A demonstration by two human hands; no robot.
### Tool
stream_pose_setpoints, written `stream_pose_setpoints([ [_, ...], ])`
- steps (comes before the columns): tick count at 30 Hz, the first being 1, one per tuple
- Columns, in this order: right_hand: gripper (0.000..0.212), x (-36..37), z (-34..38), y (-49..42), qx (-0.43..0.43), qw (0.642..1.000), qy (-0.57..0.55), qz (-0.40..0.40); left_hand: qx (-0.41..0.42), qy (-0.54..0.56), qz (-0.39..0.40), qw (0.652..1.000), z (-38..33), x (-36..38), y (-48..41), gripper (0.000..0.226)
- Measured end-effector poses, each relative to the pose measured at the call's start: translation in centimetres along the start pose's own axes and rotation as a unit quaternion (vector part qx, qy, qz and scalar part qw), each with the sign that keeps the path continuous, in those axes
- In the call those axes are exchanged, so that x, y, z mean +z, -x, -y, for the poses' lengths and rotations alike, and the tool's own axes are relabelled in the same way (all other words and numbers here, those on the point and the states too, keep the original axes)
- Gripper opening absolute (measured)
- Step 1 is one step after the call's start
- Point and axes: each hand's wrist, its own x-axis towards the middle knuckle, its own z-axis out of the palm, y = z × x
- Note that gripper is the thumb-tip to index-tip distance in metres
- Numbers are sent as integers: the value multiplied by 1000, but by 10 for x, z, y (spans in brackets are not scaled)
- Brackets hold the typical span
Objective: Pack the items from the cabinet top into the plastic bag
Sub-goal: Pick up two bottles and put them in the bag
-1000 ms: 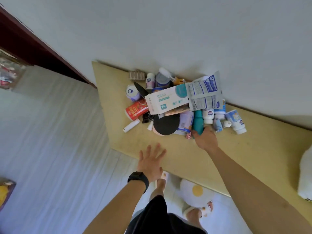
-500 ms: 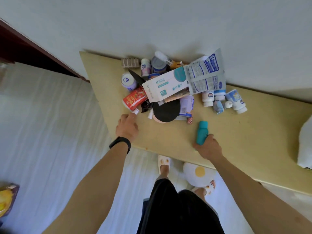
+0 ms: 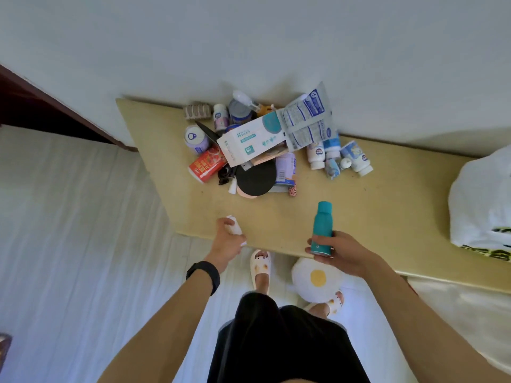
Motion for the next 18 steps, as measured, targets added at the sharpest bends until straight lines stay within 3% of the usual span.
stream_pose_setpoints([
  [3,42,-12,1,40,-57,997,-39,22,-32,114,85,989,-20,23,28,67],
  [5,47,-22,3,67,-98,993,-56,40,-30,148,163,975,-39,42,41,71],
  [8,51,-41,8,104,-160,981,-89,60,-8,151,258,954,-80,74,58,66],
  [12,57,-74,15,147,-247,957,-140,64,28,124,328,936,-142,132,82,60],
  [18,66,-146,1,192,-328,884,-323,83,76,33,399,913,-197,242,121,36],
])
